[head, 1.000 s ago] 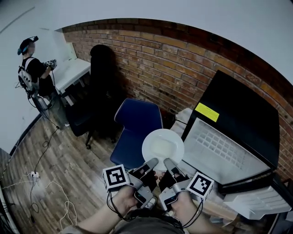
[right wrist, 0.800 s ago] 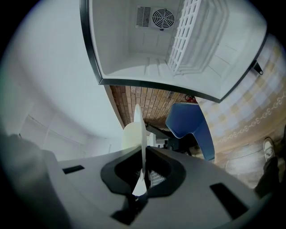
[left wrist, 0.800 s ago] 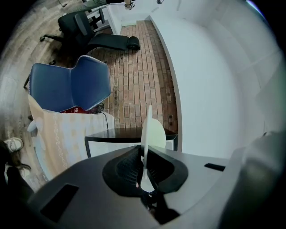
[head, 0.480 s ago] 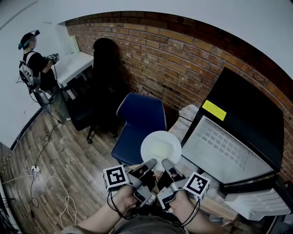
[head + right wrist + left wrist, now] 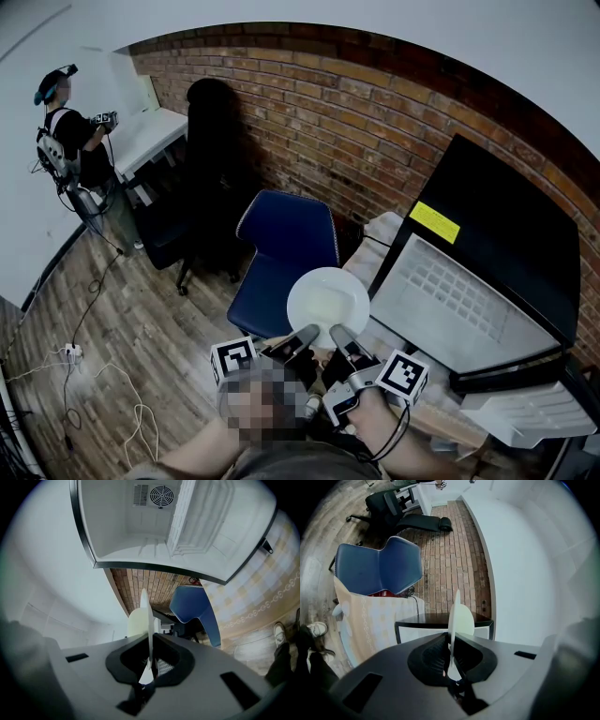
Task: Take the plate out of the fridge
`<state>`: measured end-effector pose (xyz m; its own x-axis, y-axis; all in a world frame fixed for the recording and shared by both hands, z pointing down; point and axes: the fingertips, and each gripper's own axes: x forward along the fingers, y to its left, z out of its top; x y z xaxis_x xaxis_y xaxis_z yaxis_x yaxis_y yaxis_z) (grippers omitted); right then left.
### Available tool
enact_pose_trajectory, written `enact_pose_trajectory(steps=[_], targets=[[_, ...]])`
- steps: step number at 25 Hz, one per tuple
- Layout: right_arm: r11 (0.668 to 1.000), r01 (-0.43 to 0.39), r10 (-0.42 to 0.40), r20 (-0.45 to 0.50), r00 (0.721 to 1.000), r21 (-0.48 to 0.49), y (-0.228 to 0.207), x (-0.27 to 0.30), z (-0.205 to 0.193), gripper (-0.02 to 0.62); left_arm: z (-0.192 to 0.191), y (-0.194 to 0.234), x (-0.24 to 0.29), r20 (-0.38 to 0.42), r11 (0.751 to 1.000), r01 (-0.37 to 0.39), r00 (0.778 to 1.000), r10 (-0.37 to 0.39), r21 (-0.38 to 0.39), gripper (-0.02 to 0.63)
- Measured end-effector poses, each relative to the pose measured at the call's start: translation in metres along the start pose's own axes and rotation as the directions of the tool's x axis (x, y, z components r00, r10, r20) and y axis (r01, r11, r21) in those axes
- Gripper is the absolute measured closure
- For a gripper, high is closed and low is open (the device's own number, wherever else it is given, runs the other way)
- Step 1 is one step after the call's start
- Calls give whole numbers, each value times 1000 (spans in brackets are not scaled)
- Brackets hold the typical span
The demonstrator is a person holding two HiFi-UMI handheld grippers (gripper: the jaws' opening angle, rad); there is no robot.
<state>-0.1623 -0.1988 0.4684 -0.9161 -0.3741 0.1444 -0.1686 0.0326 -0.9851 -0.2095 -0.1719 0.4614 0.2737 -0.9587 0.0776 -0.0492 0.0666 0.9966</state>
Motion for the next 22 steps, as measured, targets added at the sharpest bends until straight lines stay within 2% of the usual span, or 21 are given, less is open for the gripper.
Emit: enact_pose_trajectory(steps=[6, 22], targets=[[1000, -28, 28, 4, 1000, 7, 6, 1, -1, 558, 1, -2, -1, -3, 1000, 2, 1000, -2, 4, 571], [1000, -8, 8, 3, 1000, 2, 5, -4, -7, 558, -3, -5, -7, -19, 1000, 11, 1000, -11, 4, 569]])
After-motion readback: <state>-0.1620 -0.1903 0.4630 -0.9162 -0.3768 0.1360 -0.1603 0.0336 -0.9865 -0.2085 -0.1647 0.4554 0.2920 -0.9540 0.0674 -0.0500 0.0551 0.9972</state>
